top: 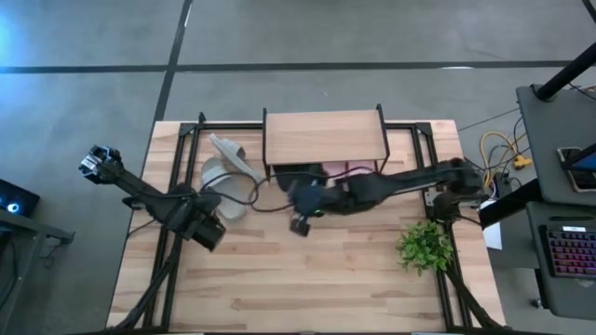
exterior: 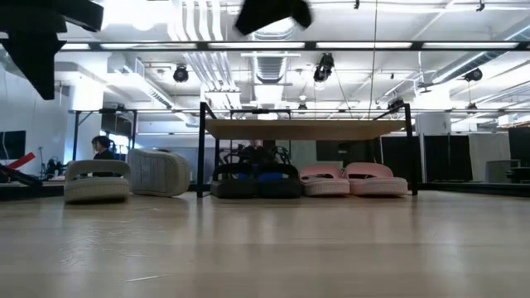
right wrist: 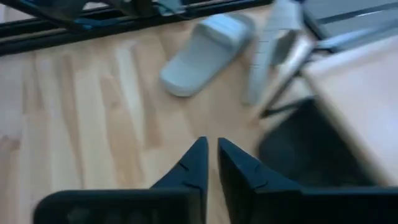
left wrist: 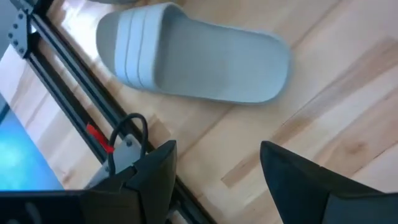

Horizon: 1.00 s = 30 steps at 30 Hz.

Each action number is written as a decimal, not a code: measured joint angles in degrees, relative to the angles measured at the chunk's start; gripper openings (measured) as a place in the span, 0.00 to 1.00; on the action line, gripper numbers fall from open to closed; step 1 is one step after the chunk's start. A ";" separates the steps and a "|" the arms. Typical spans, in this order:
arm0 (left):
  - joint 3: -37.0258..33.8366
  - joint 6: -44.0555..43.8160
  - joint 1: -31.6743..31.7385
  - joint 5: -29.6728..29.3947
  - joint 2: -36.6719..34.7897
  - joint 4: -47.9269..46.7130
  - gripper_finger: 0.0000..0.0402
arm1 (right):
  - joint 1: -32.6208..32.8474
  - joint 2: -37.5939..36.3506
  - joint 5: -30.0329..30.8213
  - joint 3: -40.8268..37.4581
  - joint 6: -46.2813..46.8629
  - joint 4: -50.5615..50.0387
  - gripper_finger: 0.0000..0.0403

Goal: Pick and place slides into the shelf
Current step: Put the left gray slide on the shelf

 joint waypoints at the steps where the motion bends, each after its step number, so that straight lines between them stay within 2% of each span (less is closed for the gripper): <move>1: 0.02 1.69 0.44 0.19 0.11 0.02 0.54 | 0.29 -1.78 1.12 -0.25 -0.11 -2.12 0.11; 8: 0.02 6.86 4.32 3.75 2.20 -0.63 0.60 | 4.08 -12.15 14.97 -0.66 3.03 -17.37 0.40; 14: -1.10 9.29 12.50 0.25 8.68 -1.46 0.65 | 4.09 -17.42 16.65 -3.35 5.23 -19.32 0.56; 19: -2.39 17.77 16.80 -4.97 15.20 -1.07 0.65 | 1.86 -17.98 16.62 -4.15 8.62 -19.30 0.61; 22: -4.39 23.70 18.98 -8.57 16.90 2.22 0.64 | 0.31 -17.80 16.64 -4.21 13.88 -19.03 0.62; 26: -10.15 30.35 23.04 -9.03 15.23 11.03 0.59 | -1.29 -17.53 16.51 -4.40 20.95 -18.52 0.61; 30: -15.72 31.26 26.46 -12.04 11.27 12.49 0.53 | -2.15 -17.13 16.49 -4.56 25.74 -18.31 0.60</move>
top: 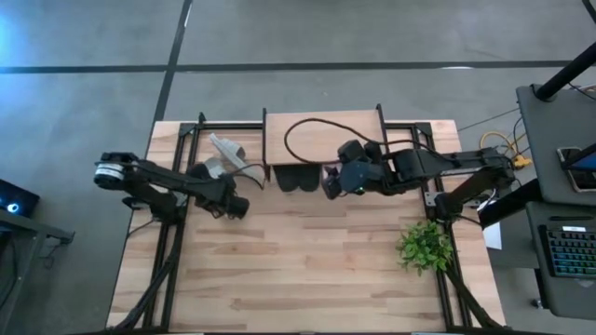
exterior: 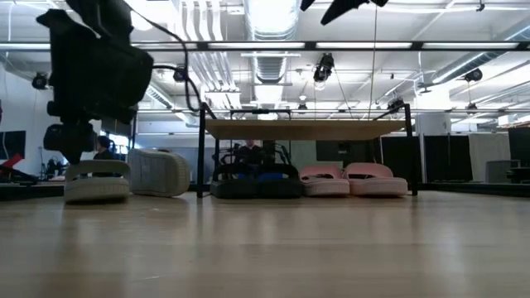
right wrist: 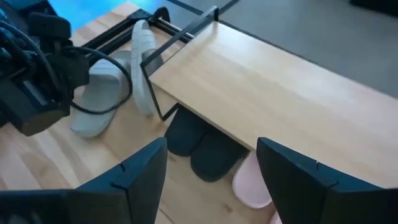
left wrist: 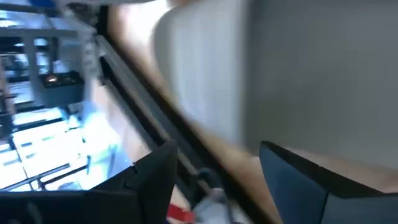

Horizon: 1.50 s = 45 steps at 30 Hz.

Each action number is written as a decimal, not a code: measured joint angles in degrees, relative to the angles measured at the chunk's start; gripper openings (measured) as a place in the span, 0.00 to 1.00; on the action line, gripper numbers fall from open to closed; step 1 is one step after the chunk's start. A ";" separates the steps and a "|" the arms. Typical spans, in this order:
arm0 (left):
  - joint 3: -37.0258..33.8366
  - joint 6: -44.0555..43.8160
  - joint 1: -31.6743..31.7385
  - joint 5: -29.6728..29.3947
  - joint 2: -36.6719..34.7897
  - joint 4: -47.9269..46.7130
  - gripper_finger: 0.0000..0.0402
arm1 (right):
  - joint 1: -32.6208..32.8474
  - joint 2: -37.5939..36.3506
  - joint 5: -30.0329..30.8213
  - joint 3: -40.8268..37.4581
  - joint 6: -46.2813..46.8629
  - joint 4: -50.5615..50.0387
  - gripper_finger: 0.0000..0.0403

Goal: Pick and place slides into the shelf
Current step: Put the left gray slide on the shelf

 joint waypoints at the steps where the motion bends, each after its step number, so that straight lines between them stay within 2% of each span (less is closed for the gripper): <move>1: -1.04 0.02 0.61 -1.23 -1.22 -0.10 0.52 | -0.15 0.22 0.04 0.00 0.96 0.10 0.59; 6: -2.48 3.03 3.76 -2.21 -6.58 3.77 0.47 | -0.65 0.97 0.00 -0.39 3.39 1.11 0.59; 11: -2.70 8.49 6.89 -2.60 -7.65 8.55 0.43 | -1.00 1.53 -0.26 -0.59 3.96 1.57 0.59; 17: -3.25 10.87 11.25 -0.80 -4.14 10.09 0.37 | -1.03 1.68 -0.44 -0.59 3.65 1.27 0.59; 23: -3.40 13.18 12.97 0.71 0.76 11.42 0.31 | -1.03 1.68 -0.44 -0.59 1.88 1.12 0.59; 27: -3.29 13.30 13.20 0.20 3.57 11.56 0.22 | -1.03 1.67 -0.44 -0.59 1.31 1.03 0.59; 30: -3.25 13.32 13.22 0.09 3.74 11.64 0.12 | -1.03 1.66 -0.44 -0.59 0.24 0.94 0.59; 33: -3.06 13.28 13.24 0.75 1.65 11.75 0.02 | -1.03 1.66 -0.44 -0.59 -0.63 0.81 0.59; 37: -0.46 11.50 13.11 1.72 -4.27 8.42 0.01 | -1.03 1.60 -0.46 -0.59 -0.74 0.87 0.59; 42: 7.19 5.96 10.71 2.16 -12.42 -2.84 0.00 | -1.03 1.09 -0.46 -0.57 -0.64 0.97 0.59; 45: 12.09 11.31 6.64 1.18 -17.20 -1.03 0.00 | -1.03 0.88 0.03 -0.57 -1.22 1.02 0.59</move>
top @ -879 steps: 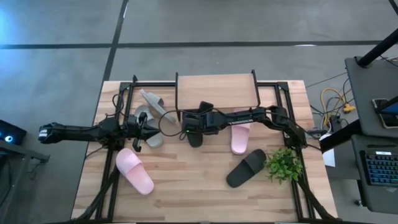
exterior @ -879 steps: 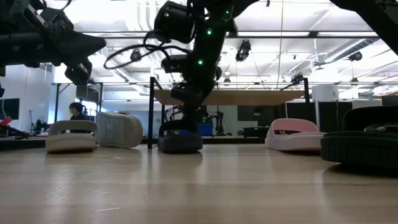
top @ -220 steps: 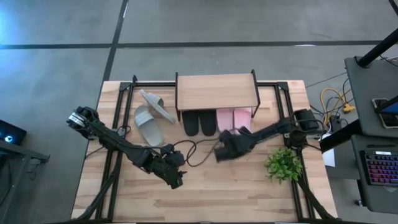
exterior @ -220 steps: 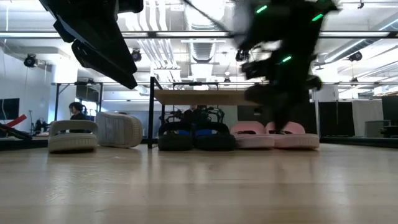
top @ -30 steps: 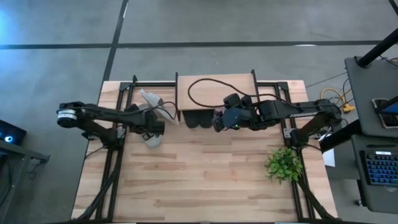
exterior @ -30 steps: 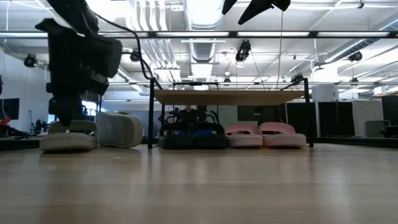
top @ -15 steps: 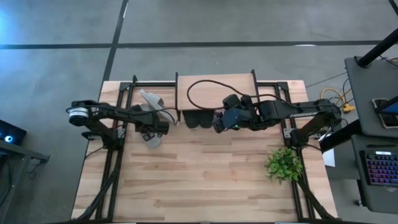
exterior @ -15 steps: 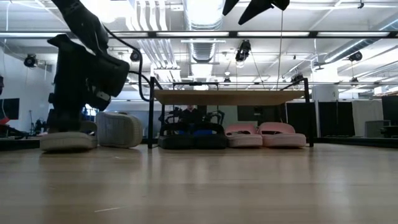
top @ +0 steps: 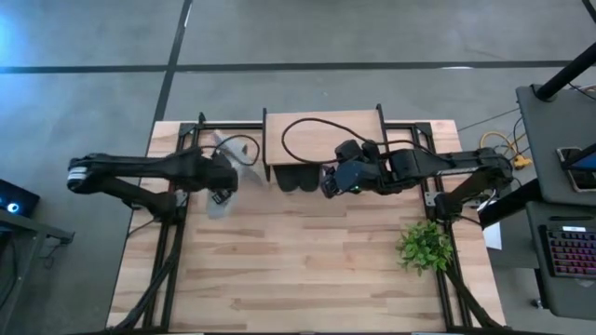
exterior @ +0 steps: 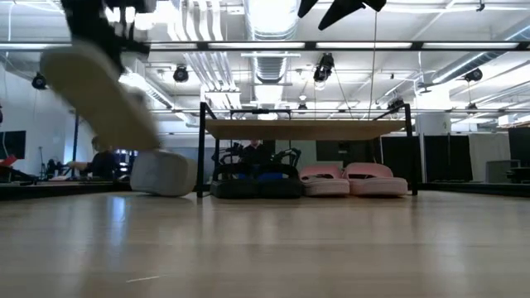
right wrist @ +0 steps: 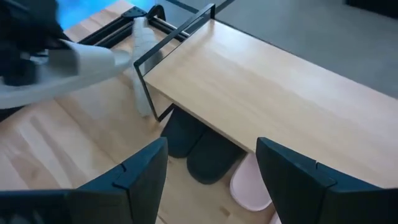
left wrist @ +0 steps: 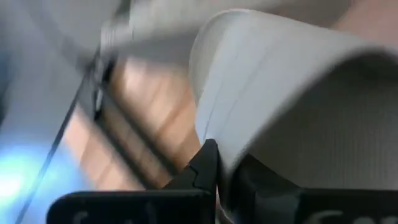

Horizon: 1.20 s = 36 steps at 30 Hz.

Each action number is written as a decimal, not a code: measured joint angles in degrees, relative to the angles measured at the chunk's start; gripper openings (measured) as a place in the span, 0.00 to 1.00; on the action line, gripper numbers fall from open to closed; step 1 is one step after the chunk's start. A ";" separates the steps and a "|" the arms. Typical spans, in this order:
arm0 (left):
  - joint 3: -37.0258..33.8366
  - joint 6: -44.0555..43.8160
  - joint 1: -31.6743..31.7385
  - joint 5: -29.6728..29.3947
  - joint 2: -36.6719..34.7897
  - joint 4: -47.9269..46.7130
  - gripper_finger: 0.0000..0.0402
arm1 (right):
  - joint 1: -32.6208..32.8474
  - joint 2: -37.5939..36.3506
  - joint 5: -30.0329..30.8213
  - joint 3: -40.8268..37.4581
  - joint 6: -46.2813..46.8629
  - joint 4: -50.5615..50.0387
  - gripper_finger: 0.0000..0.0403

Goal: Pick and place slides into the shelf
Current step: Put the left gray slide on the shelf

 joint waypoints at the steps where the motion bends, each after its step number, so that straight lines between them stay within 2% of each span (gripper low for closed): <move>1: 2.06 0.50 -1.72 -1.34 -1.29 1.75 0.00 | 0.00 -0.06 0.56 0.00 -0.01 0.02 0.59; 3: 5.89 0.48 -4.69 -6.74 -2.63 3.62 0.00 | 0.00 -0.24 3.00 0.00 0.03 0.03 0.59; 7: 13.98 3.54 -7.01 -22.91 -0.76 4.16 0.00 | -0.03 -1.15 6.23 0.04 1.21 0.25 0.59; 10: 18.70 16.97 -5.87 -27.79 3.13 10.57 0.00 | -0.11 -1.76 8.74 0.04 4.27 0.15 0.59; 14: 21.72 39.39 -0.15 -27.67 10.51 27.43 0.00 | -0.13 -2.59 14.26 0.04 9.85 -0.29 0.59; 17: 24.28 49.46 4.85 -26.28 17.24 34.81 0.00 | -0.58 -3.08 15.51 0.04 11.43 -0.39 0.59; 22: 34.36 49.93 11.20 -22.11 28.94 31.56 0.00 | -1.41 -3.83 15.47 0.04 12.06 -1.33 0.59; 25: 42.45 49.36 13.37 -21.83 35.94 29.07 0.00 | -2.49 -5.02 15.26 0.04 12.07 -3.15 0.59; 30: 55.86 40.05 16.38 -18.05 45.98 17.14 0.00 | -4.57 -7.94 14.55 0.04 11.93 -5.21 0.59; 33: 60.48 34.01 17.52 -14.62 50.24 9.07 0.00 | -5.07 -9.89 14.48 0.04 10.66 -6.90 0.59; 36: 62.07 32.99 17.21 -14.25 51.87 7.10 0.00 | -5.38 -11.44 14.47 0.04 9.03 -8.18 0.59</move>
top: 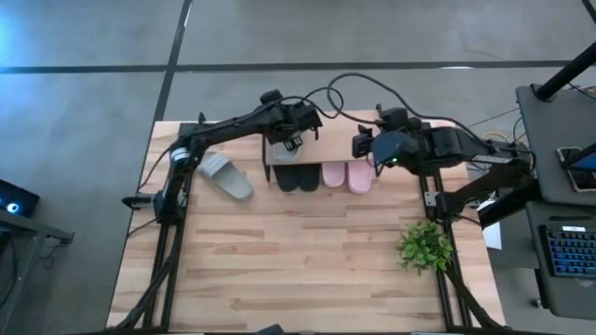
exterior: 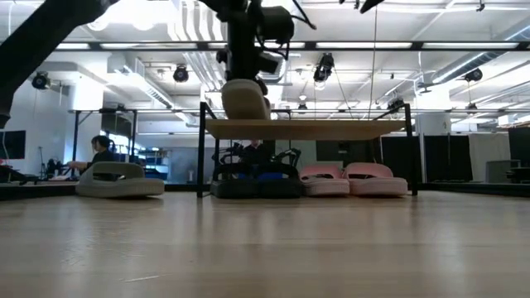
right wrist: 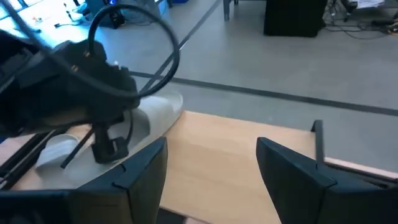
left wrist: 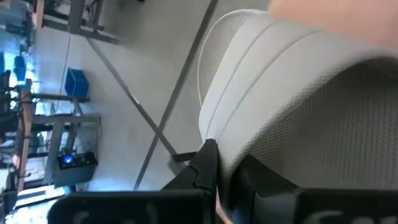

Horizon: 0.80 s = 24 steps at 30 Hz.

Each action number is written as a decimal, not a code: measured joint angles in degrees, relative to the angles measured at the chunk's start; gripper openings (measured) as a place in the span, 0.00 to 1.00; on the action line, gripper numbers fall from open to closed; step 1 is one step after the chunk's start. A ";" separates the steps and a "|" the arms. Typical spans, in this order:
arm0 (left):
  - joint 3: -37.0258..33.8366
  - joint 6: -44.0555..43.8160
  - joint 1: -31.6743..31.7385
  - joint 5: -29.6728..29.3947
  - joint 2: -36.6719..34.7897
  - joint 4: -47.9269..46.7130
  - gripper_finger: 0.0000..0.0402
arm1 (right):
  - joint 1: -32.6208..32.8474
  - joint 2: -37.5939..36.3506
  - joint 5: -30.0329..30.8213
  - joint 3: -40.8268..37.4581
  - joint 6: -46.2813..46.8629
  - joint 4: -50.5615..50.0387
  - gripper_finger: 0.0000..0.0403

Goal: Pick and place slides into the shelf
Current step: Put the left gray slide on the shelf

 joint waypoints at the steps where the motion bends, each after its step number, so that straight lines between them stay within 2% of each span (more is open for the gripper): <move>1: 0.10 0.00 -0.29 0.13 0.06 0.08 0.00 | -0.20 -0.47 0.00 0.00 -0.51 -0.13 0.59; 9: 0.81 0.14 -2.18 0.71 0.24 5.36 0.00 | -2.47 -3.06 -0.68 -0.54 -2.16 -2.31 0.59; 15: 2.01 0.32 -2.53 -0.49 1.75 11.69 0.00 | -4.81 -3.23 -4.22 -0.94 -2.15 -3.76 0.59; 24: 2.05 -2.51 -2.92 -1.15 6.55 13.63 0.02 | -5.20 -3.18 -4.74 -1.36 -2.15 -5.52 0.59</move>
